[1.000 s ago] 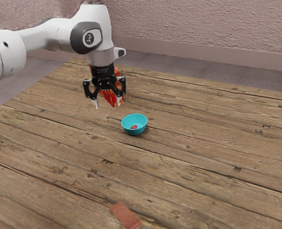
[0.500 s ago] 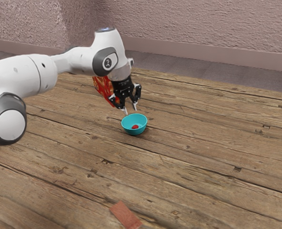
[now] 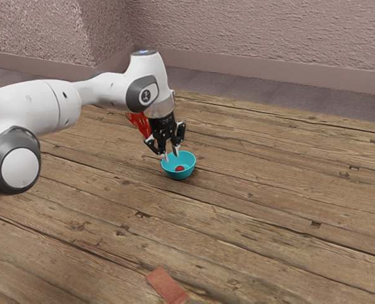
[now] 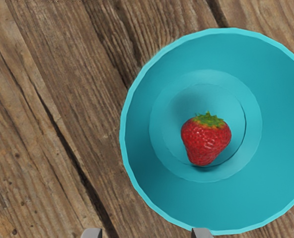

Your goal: Take strawberry from the bowl

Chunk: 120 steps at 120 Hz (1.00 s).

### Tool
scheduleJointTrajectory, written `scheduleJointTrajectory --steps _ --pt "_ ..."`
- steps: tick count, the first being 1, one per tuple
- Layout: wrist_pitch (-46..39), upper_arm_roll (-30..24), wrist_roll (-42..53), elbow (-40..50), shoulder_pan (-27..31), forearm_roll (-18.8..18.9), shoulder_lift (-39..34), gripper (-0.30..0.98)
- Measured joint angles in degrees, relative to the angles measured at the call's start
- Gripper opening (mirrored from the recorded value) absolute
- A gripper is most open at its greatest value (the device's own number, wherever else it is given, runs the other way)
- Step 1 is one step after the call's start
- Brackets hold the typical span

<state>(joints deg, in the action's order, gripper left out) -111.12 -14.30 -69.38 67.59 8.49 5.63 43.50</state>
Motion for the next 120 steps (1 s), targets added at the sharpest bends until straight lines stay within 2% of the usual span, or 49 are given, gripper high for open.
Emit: scheduleJointTrajectory --steps 44,70,120 --pt "-4.3 -0.7 -2.1 -3.0 0.6 1.1 4.3 0.14" --pt "-5.6 -2.2 -2.7 -5.3 0.6 3.2 7.6 0.14" --pt "-7.6 -2.0 -3.2 -5.3 0.9 4.0 9.1 0.25"
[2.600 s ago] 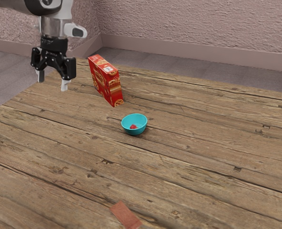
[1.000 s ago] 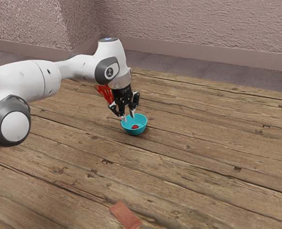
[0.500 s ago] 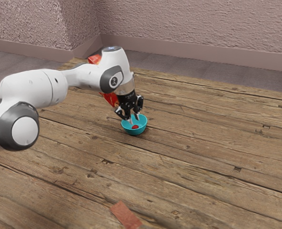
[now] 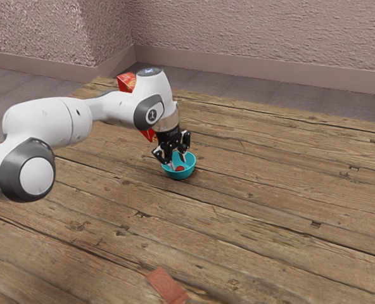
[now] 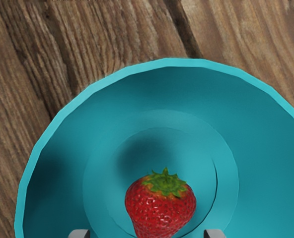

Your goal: Take strawberry from the bowl

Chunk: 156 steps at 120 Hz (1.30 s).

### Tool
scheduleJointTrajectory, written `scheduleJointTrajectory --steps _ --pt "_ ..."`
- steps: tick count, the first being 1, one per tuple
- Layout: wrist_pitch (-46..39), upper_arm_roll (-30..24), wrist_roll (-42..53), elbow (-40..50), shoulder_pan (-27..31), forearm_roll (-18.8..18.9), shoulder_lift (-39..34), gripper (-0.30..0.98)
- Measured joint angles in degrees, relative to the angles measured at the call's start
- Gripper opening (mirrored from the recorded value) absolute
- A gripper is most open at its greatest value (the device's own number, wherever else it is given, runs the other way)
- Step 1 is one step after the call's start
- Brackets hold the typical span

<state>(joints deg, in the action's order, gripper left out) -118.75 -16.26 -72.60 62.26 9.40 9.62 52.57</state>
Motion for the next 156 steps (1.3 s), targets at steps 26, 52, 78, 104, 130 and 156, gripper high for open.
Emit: scheduleJointTrajectory --steps 26,52,78,104,130,156 --pt "-1.2 0.1 0.0 0.0 0.1 0.0 0.7 0.24" --pt "-2.7 0.2 0.0 -0.9 0.1 0.1 2.0 0.24" --pt "-3.7 0.1 0.1 -1.2 0.1 0.1 2.9 0.24" --pt "-4.3 0.0 0.1 -1.2 0.1 0.1 3.1 0.24" --pt "-4.5 0.0 0.1 -1.2 0.1 0.1 3.3 0.17" --pt "-4.8 -0.1 0.0 -1.0 0.0 0.1 3.4 0.11"
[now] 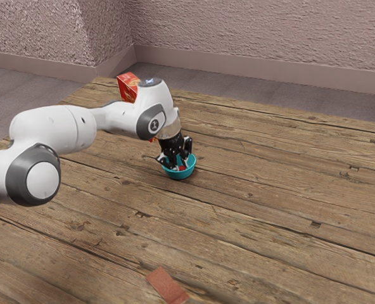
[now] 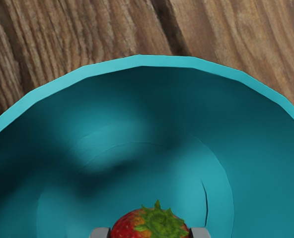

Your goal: Take strawberry from the bowl

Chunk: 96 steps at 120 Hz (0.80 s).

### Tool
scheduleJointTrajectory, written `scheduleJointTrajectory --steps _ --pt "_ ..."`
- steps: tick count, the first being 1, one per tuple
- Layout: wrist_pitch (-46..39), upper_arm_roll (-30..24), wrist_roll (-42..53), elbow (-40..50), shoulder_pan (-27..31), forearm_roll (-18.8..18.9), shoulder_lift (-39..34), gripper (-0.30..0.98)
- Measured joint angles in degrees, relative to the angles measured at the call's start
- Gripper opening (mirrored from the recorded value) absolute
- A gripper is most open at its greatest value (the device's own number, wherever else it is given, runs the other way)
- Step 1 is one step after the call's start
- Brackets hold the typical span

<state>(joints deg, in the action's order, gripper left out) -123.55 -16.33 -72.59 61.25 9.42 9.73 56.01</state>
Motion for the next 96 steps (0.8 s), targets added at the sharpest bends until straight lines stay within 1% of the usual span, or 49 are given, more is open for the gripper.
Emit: scheduleJointTrajectory --steps 12,31,40,43,52,60,65,83,96 --pt "-0.1 0.1 -0.1 0.0 0.0 0.0 0.3 0.11" --pt "-0.2 0.1 -0.1 0.0 0.0 0.0 0.4 0.15" --pt "-0.3 0.0 -0.1 0.0 0.0 0.0 0.5 0.21" --pt "-0.3 0.1 -0.1 0.0 0.0 -0.1 0.5 0.27" --pt "-0.5 0.1 0.0 0.0 0.0 -0.1 0.6 0.28" --pt "-0.5 0.1 0.0 0.1 0.0 -0.1 0.4 0.27" --pt "-0.5 0.1 0.0 0.3 -0.1 0.0 0.3 0.24" --pt "-0.5 0.2 0.0 1.4 -0.2 0.0 -0.8 0.11" --pt "-0.3 0.2 -0.1 2.0 -0.2 0.1 -1.6 0.07"
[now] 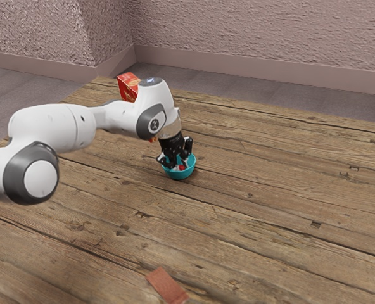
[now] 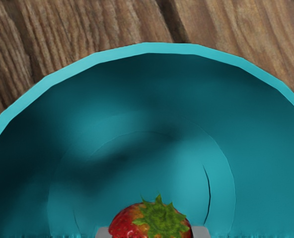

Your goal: Take strawberry from the bowl

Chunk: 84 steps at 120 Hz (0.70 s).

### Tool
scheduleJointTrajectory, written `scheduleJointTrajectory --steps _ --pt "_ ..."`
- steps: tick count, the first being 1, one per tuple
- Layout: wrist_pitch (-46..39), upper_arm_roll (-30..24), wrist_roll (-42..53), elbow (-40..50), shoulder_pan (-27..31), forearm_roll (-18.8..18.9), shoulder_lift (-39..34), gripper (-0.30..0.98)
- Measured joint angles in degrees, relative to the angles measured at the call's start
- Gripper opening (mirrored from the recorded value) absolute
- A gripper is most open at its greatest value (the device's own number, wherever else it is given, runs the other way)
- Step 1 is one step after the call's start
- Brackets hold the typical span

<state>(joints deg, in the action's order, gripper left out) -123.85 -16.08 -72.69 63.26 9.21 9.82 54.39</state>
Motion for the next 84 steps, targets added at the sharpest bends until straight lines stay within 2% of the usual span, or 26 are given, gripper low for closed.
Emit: scheduleJointTrajectory --steps 36,55,70,84 --pt "0.4 -1.5 -0.4 4.7 -0.8 0.2 -9.5 0.04" --pt "0.3 -2.5 -0.9 4.7 -7.9 0.0 -9.0 0.03" --pt "-0.7 -3.4 -1.4 4.8 -9.5 -0.1 -7.9 0.03" --pt "-2.0 -3.5 -1.5 4.9 -9.5 -0.2 -7.8 0.25"
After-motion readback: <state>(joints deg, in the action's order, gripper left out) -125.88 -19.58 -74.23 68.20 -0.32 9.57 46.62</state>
